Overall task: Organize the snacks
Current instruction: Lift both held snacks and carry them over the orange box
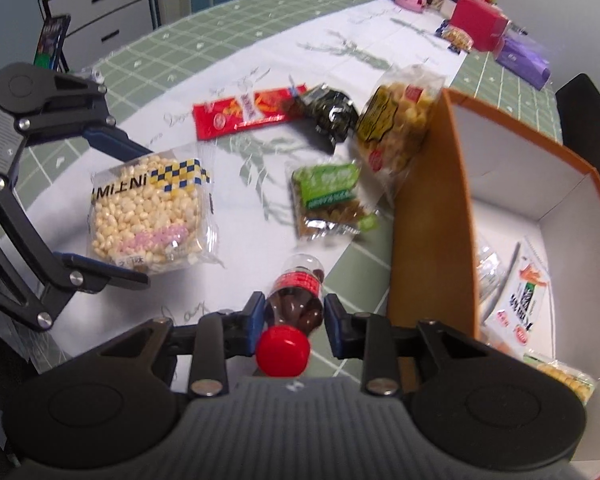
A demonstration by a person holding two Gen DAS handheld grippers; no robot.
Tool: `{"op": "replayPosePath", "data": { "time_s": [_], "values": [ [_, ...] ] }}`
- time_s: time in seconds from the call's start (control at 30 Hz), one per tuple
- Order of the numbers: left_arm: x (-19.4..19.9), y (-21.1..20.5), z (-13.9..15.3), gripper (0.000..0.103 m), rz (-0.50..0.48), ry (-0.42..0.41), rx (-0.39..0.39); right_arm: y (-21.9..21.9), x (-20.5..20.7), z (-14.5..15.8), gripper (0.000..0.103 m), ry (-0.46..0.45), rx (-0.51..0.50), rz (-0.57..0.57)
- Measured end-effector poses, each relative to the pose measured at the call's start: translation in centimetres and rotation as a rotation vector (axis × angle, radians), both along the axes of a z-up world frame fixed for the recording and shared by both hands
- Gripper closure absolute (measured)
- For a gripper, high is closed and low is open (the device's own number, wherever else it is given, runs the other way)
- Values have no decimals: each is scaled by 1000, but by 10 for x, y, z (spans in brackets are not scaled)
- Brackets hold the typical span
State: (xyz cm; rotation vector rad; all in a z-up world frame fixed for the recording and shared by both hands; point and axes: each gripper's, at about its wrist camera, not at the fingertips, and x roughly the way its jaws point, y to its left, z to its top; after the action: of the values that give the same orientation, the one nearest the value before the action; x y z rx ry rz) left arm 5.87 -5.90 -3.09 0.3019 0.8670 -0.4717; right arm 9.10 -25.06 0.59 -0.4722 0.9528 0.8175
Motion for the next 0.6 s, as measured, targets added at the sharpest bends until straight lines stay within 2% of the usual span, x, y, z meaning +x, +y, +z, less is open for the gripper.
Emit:
{"op": "replayPosePath", "data": {
  "time_s": [0.3, 0.6],
  "values": [
    [4, -9, 18, 11, 13, -50, -24, -13, 1, 15, 73, -33, 47, -20],
    [22, -16, 51, 11, 51, -120, -55, -49, 5, 61, 73, -109, 188, -88]
  ]
}}
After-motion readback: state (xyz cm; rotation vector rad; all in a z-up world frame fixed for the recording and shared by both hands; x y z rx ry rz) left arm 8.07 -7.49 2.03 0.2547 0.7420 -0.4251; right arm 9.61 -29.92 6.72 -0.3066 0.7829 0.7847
